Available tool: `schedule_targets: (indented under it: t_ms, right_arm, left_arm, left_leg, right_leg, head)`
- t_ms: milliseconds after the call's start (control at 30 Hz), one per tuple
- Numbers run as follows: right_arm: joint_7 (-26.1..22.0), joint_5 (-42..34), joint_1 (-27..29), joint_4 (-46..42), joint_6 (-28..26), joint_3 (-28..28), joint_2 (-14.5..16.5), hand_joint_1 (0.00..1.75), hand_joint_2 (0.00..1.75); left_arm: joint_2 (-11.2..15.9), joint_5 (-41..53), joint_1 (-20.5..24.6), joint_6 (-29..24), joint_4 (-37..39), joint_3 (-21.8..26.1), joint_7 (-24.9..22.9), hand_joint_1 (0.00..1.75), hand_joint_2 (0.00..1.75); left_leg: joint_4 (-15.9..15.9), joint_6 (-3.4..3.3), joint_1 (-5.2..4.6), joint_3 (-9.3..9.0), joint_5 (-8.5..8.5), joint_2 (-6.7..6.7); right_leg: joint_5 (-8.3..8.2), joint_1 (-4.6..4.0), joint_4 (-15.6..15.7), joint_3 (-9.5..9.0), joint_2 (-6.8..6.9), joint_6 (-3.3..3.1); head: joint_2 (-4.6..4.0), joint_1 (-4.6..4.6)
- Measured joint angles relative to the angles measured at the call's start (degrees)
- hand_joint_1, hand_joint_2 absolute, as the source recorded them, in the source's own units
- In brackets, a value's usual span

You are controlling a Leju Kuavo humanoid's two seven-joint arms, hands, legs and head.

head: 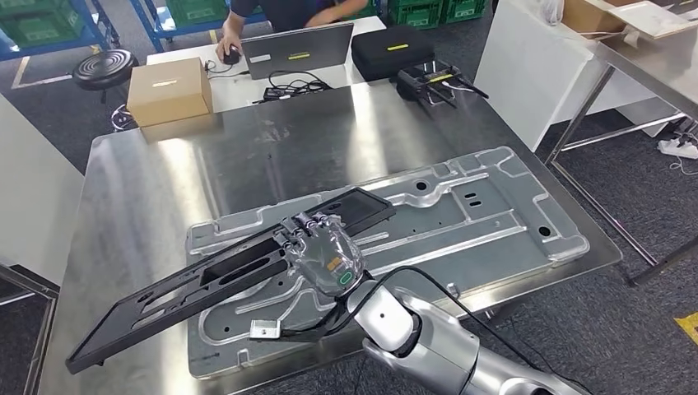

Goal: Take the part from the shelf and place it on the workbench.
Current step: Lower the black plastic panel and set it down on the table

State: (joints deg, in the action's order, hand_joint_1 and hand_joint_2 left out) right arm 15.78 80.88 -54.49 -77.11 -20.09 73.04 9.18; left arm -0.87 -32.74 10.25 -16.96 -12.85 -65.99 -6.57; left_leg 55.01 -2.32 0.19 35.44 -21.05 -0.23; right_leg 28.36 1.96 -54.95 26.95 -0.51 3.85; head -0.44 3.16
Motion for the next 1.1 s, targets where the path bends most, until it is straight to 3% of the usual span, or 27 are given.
schedule_targets:
  t_ms: [67, 133, 200, 233, 267, 300, 367, 433, 533, 567, 633, 700, 733, 767, 800, 867, 900, 933, 1033, 1100]
  right_arm:
    - [0.28, 0.07, -0.1, -0.01, -0.08, -0.51, -0.06, 1.75, 1.75]
    - [0.81, 0.28, -0.15, -0.01, -0.28, -1.02, -0.14, 1.75, 1.75]
    - [1.57, 0.62, 0.04, 0.11, -0.66, -1.46, -0.24, 1.75, 1.75]
    - [1.88, 0.77, 0.19, 0.19, -0.86, -1.68, -0.27, 1.75, 1.75]
    - [2.15, 0.86, 0.3, 0.27, -1.06, -1.89, -0.28, 1.75, 1.75]
    - [2.39, 0.95, 0.38, 0.32, -1.21, -2.11, -0.28, 1.75, 1.75]
    - [3.03, 1.07, 0.42, 0.4, -1.37, -2.69, -0.31, 1.75, 1.75]
    - [3.91, 1.15, 0.42, 0.5, -1.47, -3.39, -0.35, 1.75, 1.75]
    - [5.23, 1.37, 0.39, 0.73, -1.61, -4.63, -0.31, 1.75, 1.75]
    - [5.59, 1.45, 0.36, 0.82, -1.64, -5.04, -0.27, 1.75, 1.75]
    - [6.08, 1.56, 0.34, 0.9, -1.69, -5.71, -0.21, 1.75, 1.75]
    - [6.41, 1.61, 0.58, 1.04, -1.69, -6.19, -0.26, 1.75, 1.75]
    - [6.54, 1.62, 0.75, 1.15, -1.69, -6.39, -0.31, 1.75, 1.75]
    - [6.65, 1.67, 0.91, 1.25, -1.68, -6.56, -0.36, 1.75, 1.75]
    - [6.72, 1.72, 1.0, 1.32, -1.66, -6.7, -0.37, 1.75, 1.75]
    - [6.82, 1.8, 1.05, 1.35, -1.54, -7.07, -0.46, 1.75, 1.75]
    - [6.85, 1.8, 1.05, 1.33, -1.44, -7.31, -0.55, 1.75, 1.75]
    - [6.88, 1.78, 1.11, 1.32, -1.3, -7.54, -0.66, 1.31, 1.31]
    - [6.74, 1.64, 1.41, 1.25, -0.98, -8.02, -0.75, 0.0, 0.0]
    - [6.47, 1.49, 1.4, 1.11, -0.92, -8.26, -0.73, 0.0, 0.0]
  left_arm:
    - [0.07, 0.09, 0.11, -0.01, 0.0, 0.0, 0.01, 0.0, 1.75]
    - [0.14, 0.21, 0.25, 0.02, 0.0, 0.0, 0.01, 0.0, 1.75]
    - [0.15, 0.33, 0.25, 0.07, 0.0, 0.0, 0.01, 0.0, 1.75]
    - [0.15, 0.36, 0.18, 0.09, 0.0, 0.0, 0.01, 0.0, 1.75]
    - [0.15, 0.37, 0.12, 0.09, 0.0, 0.0, 0.03, 0.0, 1.75]
    - [0.15, 0.37, 0.1, 0.07, 0.0, 0.0, 0.07, 0.0, 1.75]
    - [0.14, 0.37, 0.14, 0.01, 0.0, 0.0, 0.13, 0.0, 1.75]
    - [0.13, 0.36, 0.23, -0.03, -0.01, 0.0, 0.13, 0.0, 1.75]
    - [0.22, 0.29, 0.16, -0.04, -0.02, 0.0, 0.07, 0.0, 1.75]
    - [0.26, 0.24, 0.13, -0.04, -0.02, 0.0, 0.03, 0.0, 1.75]
    - [0.3, 0.05, 0.12, -0.05, -0.02, 0.0, -0.03, 0.0, 1.75]
    - [0.31, -0.27, -0.05, -0.04, -0.02, 0.02, 0.02, 0.0, 1.75]
    - [0.31, -0.39, -0.1, 0.0, -0.02, 0.04, 0.07, 0.0, 1.75]
    - [0.31, -0.45, -0.14, 0.04, -0.02, 0.05, 0.19, 0.0, 1.75]
    - [0.31, -0.36, -0.19, 0.09, -0.02, 0.07, 0.55, 0.0, 1.75]
    - [0.39, 0.08, -0.59, 0.13, -0.02, 0.06, 1.97, 0.0, 1.75]
    - [0.45, 0.37, -0.81, 0.18, -0.02, 0.05, 2.72, 0.0, 1.75]
    - [0.49, 0.62, -0.99, 0.27, -0.03, 0.03, 3.32, 0.0, 1.75]
    - [0.35, 1.2, -1.42, 0.5, -0.08, -0.05, 4.12, 0.0, 1.75]
    - [0.16, 1.46, -1.7, 0.48, -0.13, -0.11, 4.32, 0.0, 1.75]
  left_leg:
    - [-0.26, -1.01, 0.04, -1.17, -0.36, -0.13]
    - [-0.35, -1.8, -0.16, -2.1, -1.0, -0.18]
    - [-0.34, -2.3, -0.5, -2.89, -1.84, -0.31]
    - [-0.34, -2.42, -0.66, -3.44, -2.34, -0.41]
    - [-0.34, -2.45, -0.81, -4.12, -2.85, -0.51]
    - [-0.35, -2.42, -0.96, -4.87, -3.4, -0.6]
    - [-0.33, -2.19, -1.23, -6.19, -4.51, -0.74]
    - [-0.4, -1.61, -1.42, -6.98, -5.2, -0.81]
    - [0.46, -0.57, -1.51, -7.51, -5.49, -0.8]
    - [1.91, -0.23, -1.42, -6.91, -6.05, -0.75]
    - [7.89, 0.58, -0.91, -3.55, -8.24, -0.61]
    - [14.7, 1.34, -0.35, 1.25, -10.82, -0.53]
    - [16.0, 1.56, -0.21, 2.73, -11.13, -0.47]
    - [15.13, 1.66, -0.14, 3.19, -10.22, -0.41]
    - [12.13, 1.57, -0.14, 2.59, -8.02, -0.37]
    - [3.72, 0.83, -0.46, 0.34, -2.22, -0.3]
    - [0.73, 0.32, -0.78, -0.5, -0.51, -0.27]
    - [-0.86, -0.21, -1.11, -0.84, 0.42, -0.26]
    - [-1.91, -1.4, -1.31, -1.42, 0.68, -0.39]
    - [-3.22, -1.89, -0.67, -2.47, 1.0, -0.4]
  right_leg:
    - [0.01, 0.03, -3.57, 1.39, 0.13, 0.21]
    - [1.8, -0.09, -10.89, 6.04, 0.2, 0.06]
    - [4.89, -0.42, -16.81, 11.11, 0.21, 0.06]
    - [5.53, -0.62, -17.38, 12.53, 0.2, 0.04]
    - [4.81, -0.79, -15.89, 12.9, 0.2, -0.11]
    - [2.71, -0.96, -12.67, 12.34, 0.2, -0.44]
    - [-3.25, -1.38, -4.68, 10.11, 0.19, -1.43]
    - [-6.05, -1.75, -0.57, 8.75, 0.08, -2.12]
    - [-5.98, -1.46, 0.24, 7.5, -0.14, -3.02]
    - [-5.83, -1.27, 0.29, 6.95, -0.13, -3.29]
    - [-5.34, -1.14, 0.32, 6.22, -0.13, -3.55]
    - [-4.71, -1.16, 0.27, 5.7, -0.15, -3.53]
    - [-4.37, -1.17, 0.25, 5.33, -0.16, -3.46]
    - [-4.02, -1.18, 0.24, 4.85, -0.17, -3.38]
    - [-3.64, -1.21, 0.24, 4.31, -0.2, -3.31]
    - [-2.94, -1.22, 0.36, 3.45, -0.26, -3.07]
    - [-2.73, -1.15, 0.46, 3.35, -0.3, -2.85]
    - [-2.59, -1.04, 0.57, 3.41, -0.29, -2.53]
    - [-2.28, -1.0, 0.93, 3.28, -0.06, -1.47]
    - [-0.77, -1.32, -1.59, 4.27, 0.05, -0.96]
  head:
    - [0.0, -0.05]
    - [0.0, -0.09]
    - [0.0, -0.1]
    - [0.0, -0.1]
    - [0.0, -0.1]
    - [0.0, -0.1]
    - [0.0, -0.09]
    - [0.0, -0.08]
    - [0.0, -0.08]
    - [0.0, -0.06]
    - [0.0, -0.03]
    - [0.0, -0.02]
    - [0.0, -0.03]
    - [0.0, -0.03]
    - [0.0, -0.03]
    - [0.0, -0.03]
    - [0.0, -0.04]
    - [0.0, -0.04]
    - [0.0, -0.06]
    - [0.0, -0.08]
